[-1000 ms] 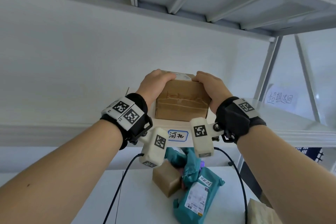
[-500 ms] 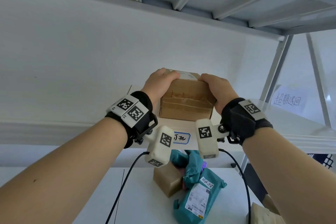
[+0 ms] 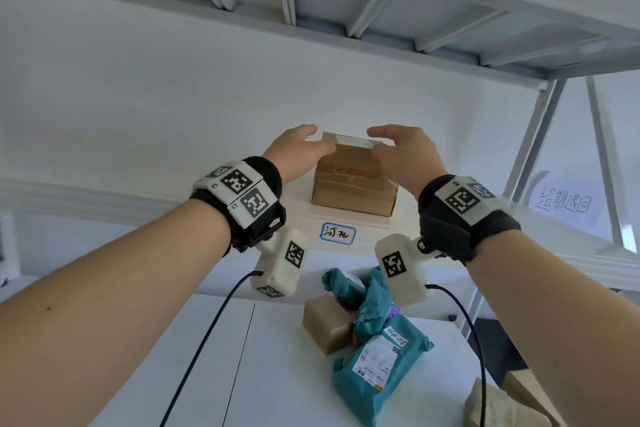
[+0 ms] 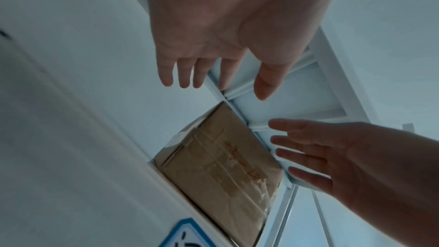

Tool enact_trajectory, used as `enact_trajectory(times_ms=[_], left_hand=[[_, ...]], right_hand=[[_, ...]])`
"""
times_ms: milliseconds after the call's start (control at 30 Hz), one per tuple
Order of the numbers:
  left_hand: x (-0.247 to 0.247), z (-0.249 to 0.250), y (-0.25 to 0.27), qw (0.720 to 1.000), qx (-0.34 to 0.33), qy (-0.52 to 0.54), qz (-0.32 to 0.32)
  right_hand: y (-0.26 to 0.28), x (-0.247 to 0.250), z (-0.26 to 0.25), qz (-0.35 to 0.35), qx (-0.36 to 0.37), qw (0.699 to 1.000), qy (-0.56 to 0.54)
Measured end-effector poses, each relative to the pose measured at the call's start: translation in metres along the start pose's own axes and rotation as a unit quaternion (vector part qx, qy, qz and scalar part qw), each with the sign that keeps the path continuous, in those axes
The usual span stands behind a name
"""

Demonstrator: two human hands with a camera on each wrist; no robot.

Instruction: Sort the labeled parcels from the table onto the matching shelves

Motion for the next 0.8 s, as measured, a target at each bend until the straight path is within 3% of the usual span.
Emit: enact_trajectory(times_ms=[267, 500, 800], left_hand=[[0.036, -0.013, 0.081, 0.979, 0.063, -0.185, 0.064], [0.07, -0.049, 0.164, 0.893, 0.157, -0.412, 0.096], [0.116, -0.133, 0.258, 0.805, 0.294, -0.511, 0.064]], right_hand=[[0.06, -0.043, -0.048, -0.087, 0.086, 0.992, 0.044], [0.119, -0.112, -0.086, -0.19, 0.164, 0.967, 0.044], [0.178, -0.236, -0.116, -0.322, 0.182, 0.925, 0.085]])
Point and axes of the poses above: each hand's wrist, its own y-axis away from the middle knuckle, its own x-axis out of the back of the hand, z = x × y, the point moved 7 cm from there along -y, towards the middle knuckle, and after that the axes turned 7 degrees about -z, right-handed, at the moved point
